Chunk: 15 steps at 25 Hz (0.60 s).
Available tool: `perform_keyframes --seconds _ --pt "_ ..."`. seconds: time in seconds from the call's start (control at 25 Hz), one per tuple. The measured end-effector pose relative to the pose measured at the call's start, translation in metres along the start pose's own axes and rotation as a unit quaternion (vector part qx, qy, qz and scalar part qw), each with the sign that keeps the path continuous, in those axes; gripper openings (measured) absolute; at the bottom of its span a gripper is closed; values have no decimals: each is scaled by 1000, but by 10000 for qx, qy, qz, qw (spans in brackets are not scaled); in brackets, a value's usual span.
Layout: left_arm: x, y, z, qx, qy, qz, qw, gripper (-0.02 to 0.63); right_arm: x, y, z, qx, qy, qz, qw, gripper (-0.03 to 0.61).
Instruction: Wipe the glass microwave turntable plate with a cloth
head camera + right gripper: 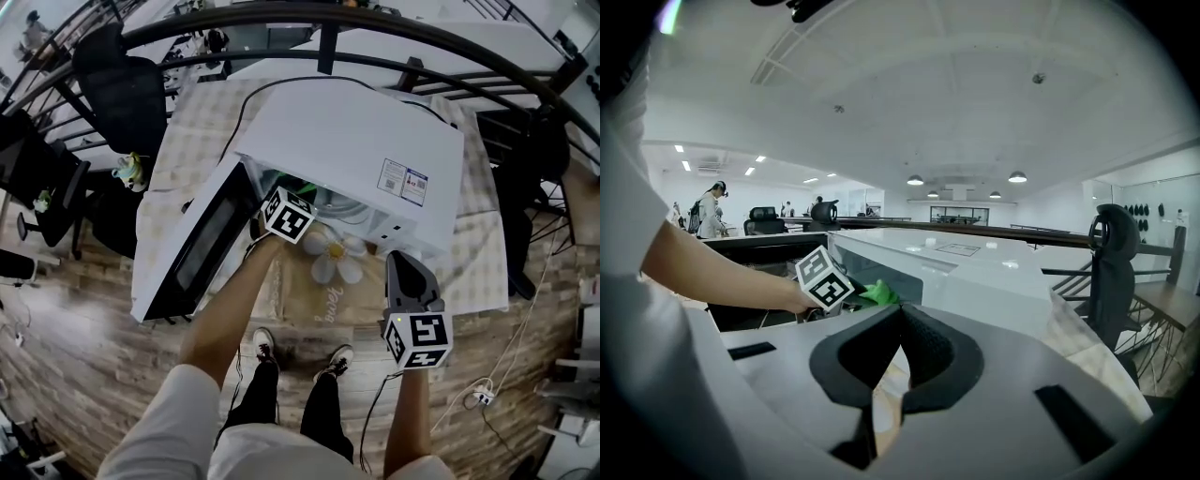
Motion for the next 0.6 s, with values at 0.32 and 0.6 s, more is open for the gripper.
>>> perform_keyframes --seconds 0.32,0.6 --pt "-63 -1 14 -117 885 32 9960 124 -1 -16 5 -39 -31 -24 10000 14" --pt "-105 -22 10 -368 1878 -261 9812 126 -2 -24 8 -72 44 -97 9999 14"
Point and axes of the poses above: the fingertips, and each gripper's own axes: z backward along the fingers, x to its left, y out of its underside, the point moved 4 cm from there along z, backward along the fingers, and after that the axes turned 5 degrees about x, right-handed, at the moved point
